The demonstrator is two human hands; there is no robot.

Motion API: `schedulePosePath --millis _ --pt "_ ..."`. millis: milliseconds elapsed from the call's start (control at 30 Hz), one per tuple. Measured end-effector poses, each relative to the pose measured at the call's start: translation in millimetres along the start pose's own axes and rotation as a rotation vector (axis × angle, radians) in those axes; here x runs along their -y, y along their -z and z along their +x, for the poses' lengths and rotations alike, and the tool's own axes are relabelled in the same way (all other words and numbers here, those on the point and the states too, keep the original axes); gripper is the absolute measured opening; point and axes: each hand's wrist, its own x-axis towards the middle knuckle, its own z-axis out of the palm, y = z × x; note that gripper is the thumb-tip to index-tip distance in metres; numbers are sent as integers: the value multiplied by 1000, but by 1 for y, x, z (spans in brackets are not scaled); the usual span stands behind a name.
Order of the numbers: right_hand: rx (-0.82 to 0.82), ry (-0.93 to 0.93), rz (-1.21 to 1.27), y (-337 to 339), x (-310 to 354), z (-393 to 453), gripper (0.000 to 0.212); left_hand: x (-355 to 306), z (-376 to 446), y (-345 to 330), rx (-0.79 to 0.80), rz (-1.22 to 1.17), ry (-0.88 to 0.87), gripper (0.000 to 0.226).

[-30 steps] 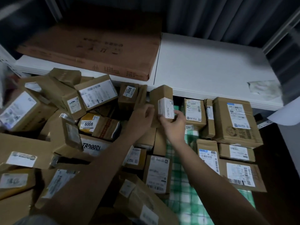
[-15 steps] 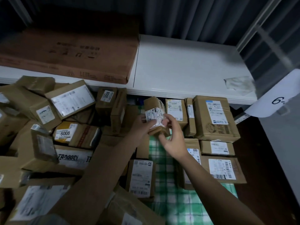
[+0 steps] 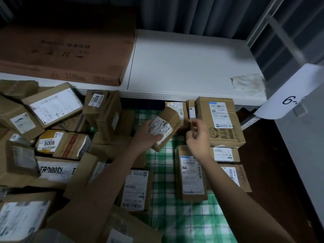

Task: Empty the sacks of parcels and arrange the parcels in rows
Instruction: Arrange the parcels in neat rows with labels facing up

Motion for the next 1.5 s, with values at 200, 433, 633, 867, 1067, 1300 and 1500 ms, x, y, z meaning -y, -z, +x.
schedulePosePath --millis 200,433,633,867,1067,1300,1500 --pt "-19 11 -387 42 -20 34 35 -2 23 -14 136 608 -162 76" --pt "404 -280 -771 55 -43 57 60 7 41 -33 197 745 -113 77" --pt "382 -266 -808 47 -46 53 60 16 53 -49 229 658 -50 78" --pt "327 -265 -809 35 -52 48 58 30 66 -66 186 608 -56 78" --pt "307 -269 -831 29 -53 46 58 42 65 -69 76 491 -90 82" --pt "317 -269 -859 26 -51 44 59 53 67 -64 163 523 13 102" --pt "329 -303 -859 23 -49 46 60 54 66 -64 191 575 20 98"
